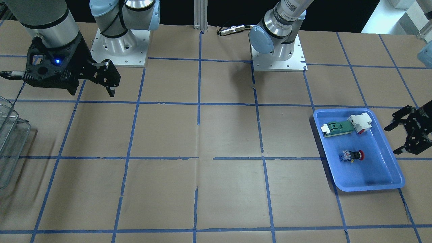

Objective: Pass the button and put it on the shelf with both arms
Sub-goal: 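Move the left gripper down over the red push button in the tray, then close the left gripper on the red push button's body, then lift the red push button out of the tray with the left gripper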

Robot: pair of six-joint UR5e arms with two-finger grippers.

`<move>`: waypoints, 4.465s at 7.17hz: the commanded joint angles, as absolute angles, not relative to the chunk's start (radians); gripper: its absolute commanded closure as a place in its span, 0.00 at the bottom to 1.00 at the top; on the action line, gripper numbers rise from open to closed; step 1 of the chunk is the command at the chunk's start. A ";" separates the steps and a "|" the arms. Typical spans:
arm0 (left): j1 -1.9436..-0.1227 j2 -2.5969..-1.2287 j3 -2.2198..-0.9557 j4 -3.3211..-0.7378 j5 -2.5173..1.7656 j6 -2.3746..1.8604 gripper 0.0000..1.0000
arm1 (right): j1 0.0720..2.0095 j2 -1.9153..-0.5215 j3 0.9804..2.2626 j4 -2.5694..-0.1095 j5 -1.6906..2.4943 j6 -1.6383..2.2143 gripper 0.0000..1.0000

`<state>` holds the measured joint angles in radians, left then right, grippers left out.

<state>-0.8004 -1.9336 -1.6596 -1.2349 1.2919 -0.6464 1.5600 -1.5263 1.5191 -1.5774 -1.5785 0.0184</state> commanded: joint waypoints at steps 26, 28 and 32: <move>-0.756 -2.126 -1.620 -1.394 1.186 -0.577 1.00 | 1.560 -1.526 1.520 -1.582 -1.559 0.034 0.00; -0.872 -2.054 -1.512 -1.585 1.178 -0.571 1.00 | 1.559 -1.532 1.519 -1.572 -1.556 0.019 0.00; -1.127 -1.922 -1.482 -1.683 1.038 -0.716 1.00 | 1.552 -1.548 1.511 -1.580 -1.508 -0.269 0.00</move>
<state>-1.0428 -1.9583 -1.4739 -1.6743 1.0999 -0.6486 1.5536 -1.5385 1.5126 -1.5790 -1.5426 -0.1800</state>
